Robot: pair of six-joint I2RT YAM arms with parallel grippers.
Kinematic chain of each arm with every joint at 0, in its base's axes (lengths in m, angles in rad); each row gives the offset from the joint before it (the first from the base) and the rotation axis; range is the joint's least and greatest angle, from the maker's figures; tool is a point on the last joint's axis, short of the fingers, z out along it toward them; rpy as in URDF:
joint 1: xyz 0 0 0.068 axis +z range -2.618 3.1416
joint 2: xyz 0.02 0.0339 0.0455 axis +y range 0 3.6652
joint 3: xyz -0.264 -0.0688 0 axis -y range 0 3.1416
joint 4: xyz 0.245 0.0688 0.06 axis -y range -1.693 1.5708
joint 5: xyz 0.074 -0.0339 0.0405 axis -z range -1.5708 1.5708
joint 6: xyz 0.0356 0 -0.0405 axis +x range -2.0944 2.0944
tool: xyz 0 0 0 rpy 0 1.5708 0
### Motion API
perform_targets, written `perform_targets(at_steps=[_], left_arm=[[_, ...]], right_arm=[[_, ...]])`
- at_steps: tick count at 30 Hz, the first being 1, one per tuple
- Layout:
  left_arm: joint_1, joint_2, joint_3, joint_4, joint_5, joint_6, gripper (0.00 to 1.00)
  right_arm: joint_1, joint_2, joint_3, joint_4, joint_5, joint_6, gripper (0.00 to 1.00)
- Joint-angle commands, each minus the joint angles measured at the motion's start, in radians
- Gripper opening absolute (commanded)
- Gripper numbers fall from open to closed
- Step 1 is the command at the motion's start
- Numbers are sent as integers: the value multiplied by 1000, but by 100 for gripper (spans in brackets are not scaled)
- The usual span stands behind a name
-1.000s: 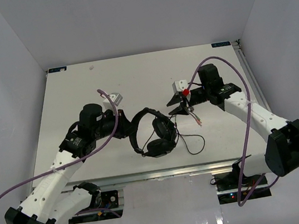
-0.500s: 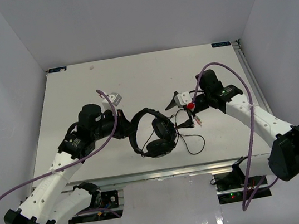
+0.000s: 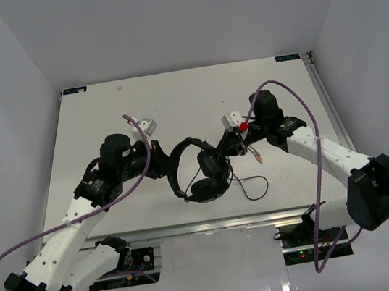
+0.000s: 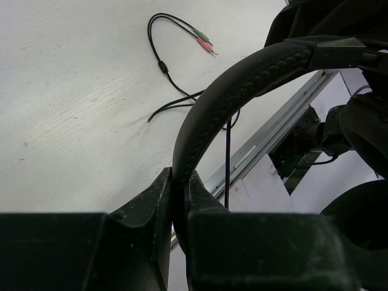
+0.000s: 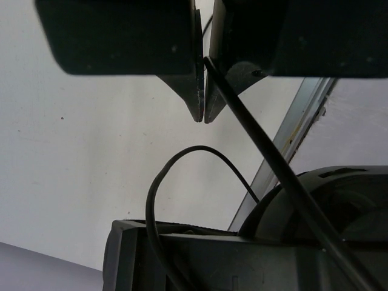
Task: Wrap the headphones
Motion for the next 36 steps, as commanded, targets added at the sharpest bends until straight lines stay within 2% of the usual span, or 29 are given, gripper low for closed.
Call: perform_targets(at_steps=[1,5,7,12,15,17,21,32,36], left_arm=[[0,-30,22,33,15,-12,0],[0,-21,4,33,0,20,0],[0,-6,1,32,-12,37,0],[0,52,2,49,-12,77,0],[0,96,2,73,9,91,0],[0,128,13,77,29,96,0],[0,148,34,82,47,105,0],[0,111,23,67,67,123,0],[0,89,31,62,65,120,0]], right_arm=[[-40,-58,16,12,-12,25,8],[-59,-42,179,-354,113,-184,8],[-59,-13,339,-529,214,-346,8],[-44,20,549,-675,453,-430,8],[15,24,620,-669,573,-425,8],[99,29,643,-643,667,-402,8],[185,45,626,-486,853,-289,8],[207,172,682,-309,1106,-162,8],[185,183,669,-297,1099,-144,8]])
